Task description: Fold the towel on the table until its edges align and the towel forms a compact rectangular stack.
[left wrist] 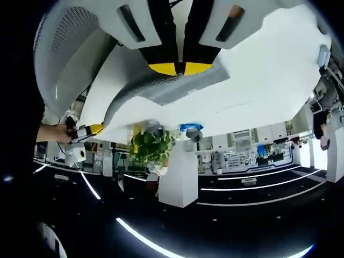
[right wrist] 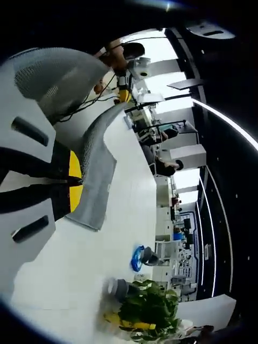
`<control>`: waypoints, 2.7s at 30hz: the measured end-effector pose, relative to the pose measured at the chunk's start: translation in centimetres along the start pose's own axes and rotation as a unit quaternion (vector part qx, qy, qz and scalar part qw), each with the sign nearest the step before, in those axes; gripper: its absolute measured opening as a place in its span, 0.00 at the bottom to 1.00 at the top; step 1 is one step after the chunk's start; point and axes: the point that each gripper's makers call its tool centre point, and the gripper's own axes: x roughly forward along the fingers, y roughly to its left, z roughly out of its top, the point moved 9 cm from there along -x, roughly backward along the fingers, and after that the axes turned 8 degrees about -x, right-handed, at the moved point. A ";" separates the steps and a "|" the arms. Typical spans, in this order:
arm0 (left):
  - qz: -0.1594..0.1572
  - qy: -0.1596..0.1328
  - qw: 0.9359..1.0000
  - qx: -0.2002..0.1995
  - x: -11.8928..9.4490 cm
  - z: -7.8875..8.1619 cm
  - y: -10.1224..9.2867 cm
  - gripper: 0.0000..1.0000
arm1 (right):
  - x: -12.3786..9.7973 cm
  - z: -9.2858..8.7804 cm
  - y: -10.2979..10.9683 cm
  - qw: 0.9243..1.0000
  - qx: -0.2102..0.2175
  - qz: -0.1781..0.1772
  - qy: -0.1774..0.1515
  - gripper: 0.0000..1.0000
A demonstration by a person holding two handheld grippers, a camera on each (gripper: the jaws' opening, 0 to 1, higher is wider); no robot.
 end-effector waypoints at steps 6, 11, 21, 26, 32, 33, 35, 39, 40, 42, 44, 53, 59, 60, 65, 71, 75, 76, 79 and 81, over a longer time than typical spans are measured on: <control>-0.002 -0.036 0.999 -0.019 -1.0 1.4 -1.0 0.02 | -1.4 1.4 0.3 1.000 0.005 -0.009 -0.023 0.00; -0.006 -0.068 0.998 -0.012 -1.7 3.5 -1.2 0.02 | -2.5 3.5 -0.1 0.999 -0.008 -0.018 -0.050 0.00; 0.009 -0.084 0.996 0.000 -2.4 3.8 0.1 0.02 | -1.7 5.0 0.4 0.998 -0.019 -0.007 -0.063 0.00; 0.024 -0.034 0.999 0.020 -1.0 2.7 0.7 0.02 | 0.5 4.1 -0.1 0.999 -0.023 -0.017 -0.017 0.00; 0.043 0.008 0.998 0.043 1.1 2.0 2.4 0.02 | 2.7 4.1 -1.2 1.000 -0.023 -0.015 0.007 0.00; 0.042 0.012 0.998 0.043 1.5 1.9 2.7 0.02 | 3.1 3.7 -1.5 0.999 -0.036 -0.018 0.031 0.00; 0.035 0.030 0.997 0.055 2.3 1.6 3.0 0.02 | 4.0 3.3 -2.0 0.997 -0.049 -0.016 0.056 0.00; 0.031 0.066 0.995 0.071 4.0 0.8 4.0 0.02 | 5.5 2.4 -3.0 0.995 -0.055 -0.006 0.085 0.00; 0.030 0.069 0.995 0.071 4.1 0.7 4.1 0.02 | 6.0 2.1 -3.3 0.994 -0.051 0.002 0.093 0.00; 0.028 0.083 0.993 0.074 4.9 0.3 4.8 0.02 | 6.9 1.7 -4.0 0.993 -0.050 0.010 0.106 0.00; 0.023 0.096 0.992 0.072 5.8 -0.1 5.4 0.02 | 7.9 1.2 -4.7 0.992 -0.060 0.012 0.113 0.00; -0.002 0.147 0.986 0.080 10.5 -2.3 8.1 0.03 | 12.1 -2.0 -8.2 0.984 -0.035 0.042 0.171 0.00; -0.012 0.184 0.980 0.073 13.5 -3.7 10.1 0.03 | 14.8 -3.8 -10.0 0.971 -0.054 0.058 0.227 0.00; -0.011 0.193 0.978 0.077 14.0 -4.0 10.5 0.03 | 15.5 -4.0 -10.2 0.969 -0.052 0.060 0.233 0.00; -0.004 0.227 0.970 0.086 15.7 -4.9 11.7 0.03 | 17.3 -4.2 -10.5 0.964 -0.069 0.050 0.253 0.00; -0.013 0.280 0.949 0.146 17.4 -6.7 12.0 0.03 | 18.6 -5.7 -10.3 0.952 -0.110 0.034 0.284 0.00; -0.007 0.282 0.945 0.163 17.9 -7.2 12.1 0.05 | 19.0 -6.1 -10.5 0.948 -0.140 0.017 0.284 0.00; -0.002 0.283 0.944 0.168 17.9 -7.3 12.2 0.06 | 19.0 -6.0 -10.5 0.947 -0.148 0.012 0.284 0.01; 0.018 0.275 0.946 0.173 17.6 -6.9 12.4 0.12 | 18.8 -5.9 -10.3 0.947 -0.154 0.004 0.282 0.02; 0.034 0.261 0.949 0.172 17.1 -6.2 12.6 0.14 | 18.3 -5.5 -10.2 0.952 -0.152 -0.013 0.265 0.02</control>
